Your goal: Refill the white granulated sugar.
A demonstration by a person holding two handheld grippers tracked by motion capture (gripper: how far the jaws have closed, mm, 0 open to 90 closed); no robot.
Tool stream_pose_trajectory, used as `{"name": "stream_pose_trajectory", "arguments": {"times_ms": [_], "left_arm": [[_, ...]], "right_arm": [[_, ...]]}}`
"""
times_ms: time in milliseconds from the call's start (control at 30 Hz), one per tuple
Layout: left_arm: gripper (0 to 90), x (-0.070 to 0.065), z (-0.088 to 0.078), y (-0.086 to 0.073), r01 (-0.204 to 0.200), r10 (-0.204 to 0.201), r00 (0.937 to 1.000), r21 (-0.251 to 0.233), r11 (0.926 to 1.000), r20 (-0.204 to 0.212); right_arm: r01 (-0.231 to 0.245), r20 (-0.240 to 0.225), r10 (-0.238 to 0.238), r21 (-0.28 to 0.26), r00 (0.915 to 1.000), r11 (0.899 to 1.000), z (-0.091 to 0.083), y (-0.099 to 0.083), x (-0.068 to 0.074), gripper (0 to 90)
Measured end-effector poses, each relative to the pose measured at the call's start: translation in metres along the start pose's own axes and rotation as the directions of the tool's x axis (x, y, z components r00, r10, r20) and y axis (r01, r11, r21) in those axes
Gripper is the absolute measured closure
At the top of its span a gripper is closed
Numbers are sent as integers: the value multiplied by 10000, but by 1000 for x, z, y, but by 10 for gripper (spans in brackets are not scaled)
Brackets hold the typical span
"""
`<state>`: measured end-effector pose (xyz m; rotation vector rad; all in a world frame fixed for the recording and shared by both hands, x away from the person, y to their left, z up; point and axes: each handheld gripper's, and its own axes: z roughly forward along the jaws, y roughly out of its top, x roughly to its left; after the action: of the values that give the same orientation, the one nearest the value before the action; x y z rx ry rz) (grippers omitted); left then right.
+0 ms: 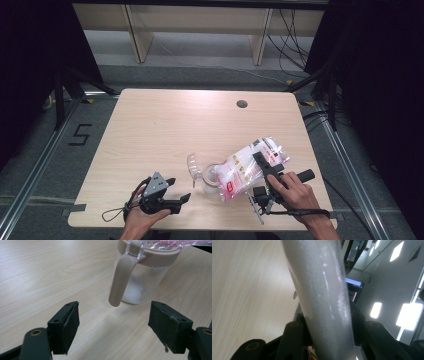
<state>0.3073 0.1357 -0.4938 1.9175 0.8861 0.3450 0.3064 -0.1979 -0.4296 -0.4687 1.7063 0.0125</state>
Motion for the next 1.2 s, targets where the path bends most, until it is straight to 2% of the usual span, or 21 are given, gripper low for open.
{"name": "stream_pose_trajectory", "arguments": {"times_ms": [133, 267, 333, 400, 467, 567, 600, 700, 800, 900, 933, 1000, 1033, 1167, 1200], "left_arm": [[240, 0, 0, 0, -9, 9, 10000, -24, 10000, 34], [240, 0, 0, 0, -47, 47, 10000, 47, 10000, -15], [241, -1, 1, 0, 112, -112, 9999, 62, 9999, -41], [241, -1, 1, 0, 50, -50, 10000, 92, 9999, -6], [240, 0, 0, 1, -79, 79, 10000, 72, 9999, 4], [240, 0, 1, 0, -54, 54, 10000, 54, 10000, 45], [240, -1, 1, 0, 109, -109, 9999, 37, 9999, 27], [240, -1, 1, 0, -54, 54, 10000, 62, 10000, 40], [241, -1, 1, 0, 117, -117, 9999, 34, 9999, 42], [241, 0, 0, 0, -68, 68, 10000, 46, 10000, 49], [241, -1, 1, 0, 102, -102, 9999, 36, 9999, 30], [241, -1, 1, 0, 96, -96, 9999, 45, 9999, 29], [241, 0, 0, 0, -63, 62, 10000, 69, 10000, 29], [241, -1, 1, 0, -2, 2, 10000, 59, 10000, 39], [241, -1, 1, 0, 99, -99, 9999, 40, 9999, 27]], "right_arm": [[272, 151, -270, -91, 9995, 9996, 0, 0, -2, 663], [275, 160, -273, -97, 9995, 9996, 0, 0, -3, 666], [294, 74, -294, 10, 9995, 9996, -1, 0, -2, 667], [241, 78, -241, -31, 9997, 9997, 0, 0, -2, 668], [385, 73, -385, 0, 9992, 9993, 0, 0, -3, 669], [360, 76, -360, 9, 9993, 9994, 0, 0, -3, 671], [350, 73, -350, 15, 9994, 9994, 0, 0, -3, 672], [336, 67, -336, 0, 9994, 9994, 0, 0, -3, 674], [216, 68, -216, -40, 9997, 9998, 0, 0, -3, 676], [223, 64, -223, -24, 9997, 9997, 0, 0, -3, 678], [231, 56, -230, -25, 9997, 9997, 0, 0, -3, 679], [211, 77, -211, -23, 9997, 9998, 0, 0, -3, 681], [203, 75, -203, -37, 9998, 9998, 0, 1, -2, 683], [220, 77, -220, -25, 9997, 9998, 0, 0, -3, 686], [79, 29, -79, -6, 10000, 10000, 0, 0, -1, 686]]}}
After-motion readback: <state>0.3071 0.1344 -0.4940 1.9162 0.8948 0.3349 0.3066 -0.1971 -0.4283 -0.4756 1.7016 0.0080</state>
